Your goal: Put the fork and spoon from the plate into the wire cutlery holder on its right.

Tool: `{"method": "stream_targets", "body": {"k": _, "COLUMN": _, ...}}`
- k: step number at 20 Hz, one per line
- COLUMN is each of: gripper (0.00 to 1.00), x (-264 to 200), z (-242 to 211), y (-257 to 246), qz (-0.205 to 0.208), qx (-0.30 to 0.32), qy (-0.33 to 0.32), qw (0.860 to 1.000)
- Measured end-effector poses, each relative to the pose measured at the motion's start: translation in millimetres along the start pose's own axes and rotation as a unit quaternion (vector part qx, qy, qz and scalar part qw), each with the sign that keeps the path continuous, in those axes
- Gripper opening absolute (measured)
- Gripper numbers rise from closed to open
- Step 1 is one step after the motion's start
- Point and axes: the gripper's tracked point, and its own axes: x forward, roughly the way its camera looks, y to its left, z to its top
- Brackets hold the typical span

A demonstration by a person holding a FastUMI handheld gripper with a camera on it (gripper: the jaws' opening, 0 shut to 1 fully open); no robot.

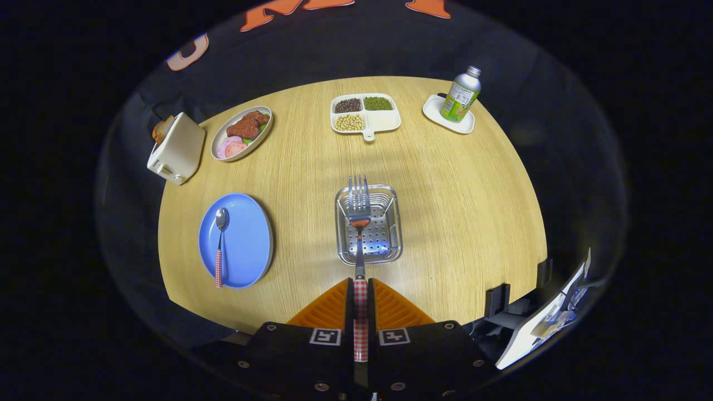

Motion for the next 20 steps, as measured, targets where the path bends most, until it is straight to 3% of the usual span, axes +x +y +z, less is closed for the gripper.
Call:
{"method": "stream_targets", "body": {"k": 9, "gripper": 0.11, "x": 14.6, "z": 4.0, "y": -11.6, "qz": 0.007, "qx": -0.049, "qy": 0.072, "qw": 0.996}}
{"method": "stream_targets", "body": {"k": 20, "gripper": 0.11, "x": 55.4, "z": 35.4, "y": -17.0, "qz": -0.017, "qx": -0.071, "qy": 0.084, "qw": 0.994}}
